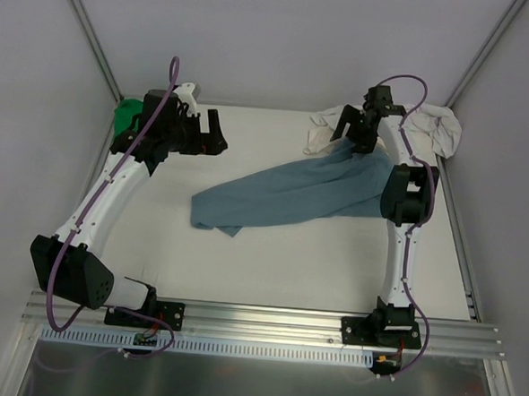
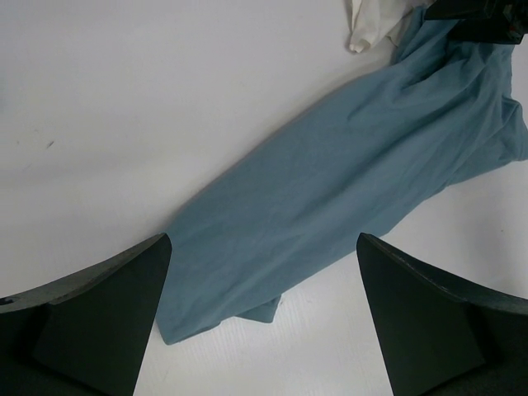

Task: Fold and stack the t-shirts
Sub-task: Move the tshirt to the center of the board

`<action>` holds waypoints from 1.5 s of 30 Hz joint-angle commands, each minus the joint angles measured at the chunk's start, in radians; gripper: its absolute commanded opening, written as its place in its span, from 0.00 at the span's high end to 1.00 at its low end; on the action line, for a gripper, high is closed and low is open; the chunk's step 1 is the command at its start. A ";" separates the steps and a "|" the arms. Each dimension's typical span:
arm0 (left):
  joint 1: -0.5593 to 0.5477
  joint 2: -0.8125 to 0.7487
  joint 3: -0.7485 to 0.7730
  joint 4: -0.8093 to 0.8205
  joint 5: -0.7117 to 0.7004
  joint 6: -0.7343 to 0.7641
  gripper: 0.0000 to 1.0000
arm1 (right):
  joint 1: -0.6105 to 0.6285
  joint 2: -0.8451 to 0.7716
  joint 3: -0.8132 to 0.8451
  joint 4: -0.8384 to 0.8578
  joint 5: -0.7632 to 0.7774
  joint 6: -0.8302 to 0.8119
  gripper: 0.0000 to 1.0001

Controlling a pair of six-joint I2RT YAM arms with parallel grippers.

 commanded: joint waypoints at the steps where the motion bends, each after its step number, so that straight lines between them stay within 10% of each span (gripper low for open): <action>1: -0.005 -0.002 0.054 -0.031 0.001 0.031 0.01 | -0.012 0.020 0.035 0.042 0.090 -0.005 0.10; 6: -0.007 -0.008 0.066 -0.062 -0.022 0.044 0.01 | -0.015 0.051 0.034 0.046 0.133 0.010 0.19; 10: -0.005 -0.013 0.071 -0.080 -0.034 0.060 0.01 | -0.015 0.060 0.017 0.062 0.133 0.042 0.85; 12: -0.007 -0.014 0.069 -0.083 -0.039 0.063 0.01 | -0.015 0.043 -0.003 0.062 0.150 0.047 1.00; 25: -0.007 0.004 -0.027 0.015 -0.042 0.020 0.01 | -0.023 -0.679 -0.639 0.000 0.343 -0.014 1.00; 41: -0.007 0.038 -0.040 0.067 0.001 -0.003 0.01 | -0.009 -1.311 -1.178 -0.325 0.162 0.125 0.99; 44: -0.007 0.021 -0.049 0.058 -0.005 0.000 0.01 | 0.030 -1.474 -1.350 -0.378 0.130 0.160 0.86; 45: -0.007 0.018 -0.049 0.056 -0.006 0.003 0.01 | 0.047 -1.568 -1.412 -0.406 0.138 0.177 0.60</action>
